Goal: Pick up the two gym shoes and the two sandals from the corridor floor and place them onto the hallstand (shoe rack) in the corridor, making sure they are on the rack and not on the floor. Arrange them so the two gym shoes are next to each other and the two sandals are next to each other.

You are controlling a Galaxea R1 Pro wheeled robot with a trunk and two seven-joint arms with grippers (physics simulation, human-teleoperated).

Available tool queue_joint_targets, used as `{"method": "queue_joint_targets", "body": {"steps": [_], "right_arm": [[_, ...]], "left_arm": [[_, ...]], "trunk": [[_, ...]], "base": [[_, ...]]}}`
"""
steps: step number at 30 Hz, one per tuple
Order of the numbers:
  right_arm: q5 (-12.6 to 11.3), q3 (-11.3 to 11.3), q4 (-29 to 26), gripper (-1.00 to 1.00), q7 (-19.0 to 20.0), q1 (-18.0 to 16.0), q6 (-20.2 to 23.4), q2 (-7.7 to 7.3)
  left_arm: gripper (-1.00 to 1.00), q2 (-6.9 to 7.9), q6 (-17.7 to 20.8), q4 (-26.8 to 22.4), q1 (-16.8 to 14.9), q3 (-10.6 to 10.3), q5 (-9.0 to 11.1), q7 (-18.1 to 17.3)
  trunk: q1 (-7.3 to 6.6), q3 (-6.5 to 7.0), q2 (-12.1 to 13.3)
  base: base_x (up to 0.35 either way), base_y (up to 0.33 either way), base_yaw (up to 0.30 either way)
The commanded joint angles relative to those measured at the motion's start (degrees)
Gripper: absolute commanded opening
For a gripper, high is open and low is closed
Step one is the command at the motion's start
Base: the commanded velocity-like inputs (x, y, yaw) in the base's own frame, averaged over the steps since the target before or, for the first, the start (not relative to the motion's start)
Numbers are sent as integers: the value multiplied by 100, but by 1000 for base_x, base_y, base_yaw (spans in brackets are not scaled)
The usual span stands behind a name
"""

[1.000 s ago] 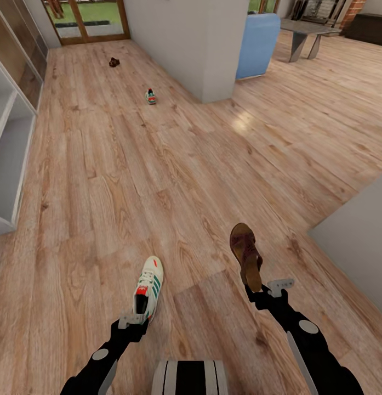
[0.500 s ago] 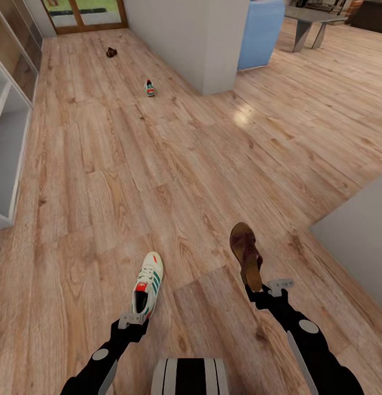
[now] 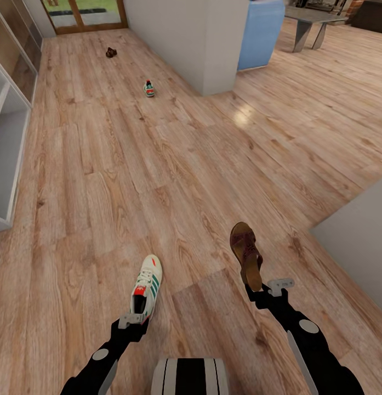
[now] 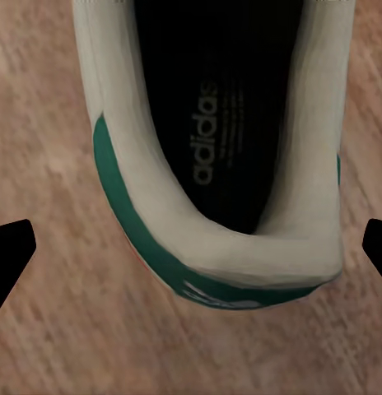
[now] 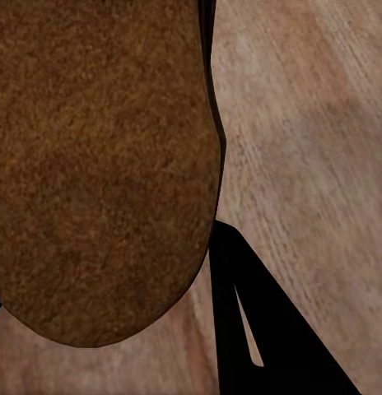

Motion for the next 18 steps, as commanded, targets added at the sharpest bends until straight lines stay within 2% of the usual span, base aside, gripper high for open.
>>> {"method": "queue_joint_targets", "body": {"steps": [1, 18], "right_arm": [[-13, -10, -8, -100, 27, -1, 40, 1], [-15, -10, -8, -100, 27, -1, 40, 3]], "left_arm": [[100, -7, -20, 1, -4, 49, -56, -36], [100, -5, -20, 1, -8, 50, -56, -38]], "trunk": [[-1, -3, -1], [-1, -3, -1]], "base": [[28, 0, 0], [30, 0, 0]]}}
